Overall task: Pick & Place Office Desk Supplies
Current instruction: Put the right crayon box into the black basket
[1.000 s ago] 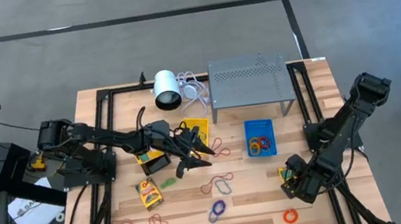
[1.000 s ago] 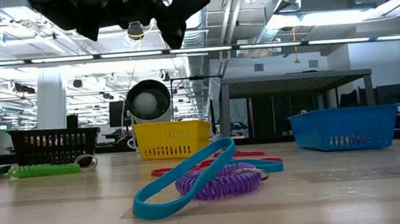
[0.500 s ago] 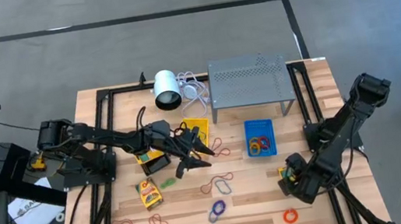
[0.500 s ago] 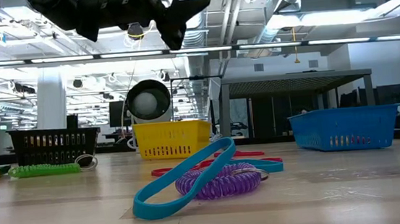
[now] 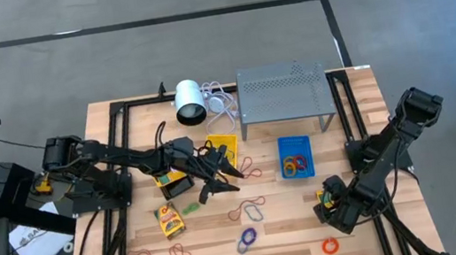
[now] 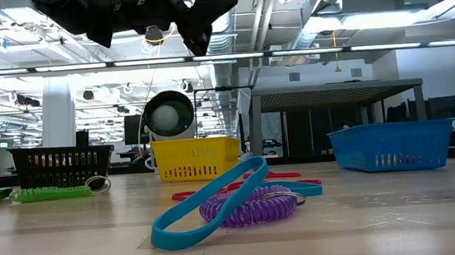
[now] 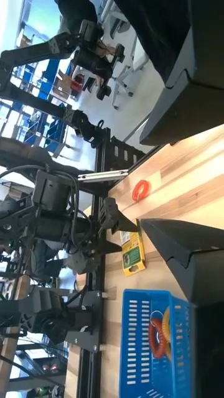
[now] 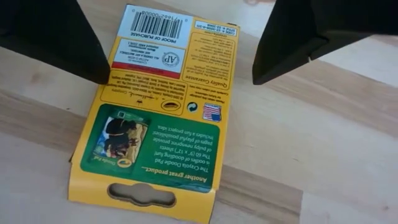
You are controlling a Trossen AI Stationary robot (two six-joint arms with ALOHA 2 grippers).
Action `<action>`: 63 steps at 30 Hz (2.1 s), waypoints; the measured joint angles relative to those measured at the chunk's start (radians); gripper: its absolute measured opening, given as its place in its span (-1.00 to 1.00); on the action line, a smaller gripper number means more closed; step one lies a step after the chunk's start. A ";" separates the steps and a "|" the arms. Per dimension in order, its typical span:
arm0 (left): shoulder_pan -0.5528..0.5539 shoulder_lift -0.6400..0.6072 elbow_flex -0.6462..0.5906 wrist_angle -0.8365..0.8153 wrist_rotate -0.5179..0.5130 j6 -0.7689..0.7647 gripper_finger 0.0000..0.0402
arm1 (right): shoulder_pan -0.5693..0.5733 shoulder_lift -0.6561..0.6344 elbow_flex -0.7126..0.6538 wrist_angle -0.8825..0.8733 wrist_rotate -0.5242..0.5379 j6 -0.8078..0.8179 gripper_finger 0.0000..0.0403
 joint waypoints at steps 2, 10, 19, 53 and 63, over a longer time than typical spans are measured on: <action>0.000 0.000 0.000 0.000 0.000 0.000 0.00 | 0.000 0.000 0.000 0.000 0.000 -0.002 0.98; 0.001 0.000 0.000 -0.002 0.000 0.000 0.00 | -0.019 -0.003 0.008 -0.015 -0.057 0.019 0.98; 0.007 0.000 0.000 -0.020 0.000 0.000 0.00 | -0.039 -0.015 0.024 -0.073 -0.080 0.015 0.98; 0.007 0.000 0.000 -0.029 0.000 0.007 0.00 | -0.038 -0.015 -0.043 0.003 -0.109 0.046 0.99; 0.007 0.000 0.000 -0.029 0.000 0.007 0.00 | -0.038 0.002 -0.043 0.008 -0.116 0.076 0.82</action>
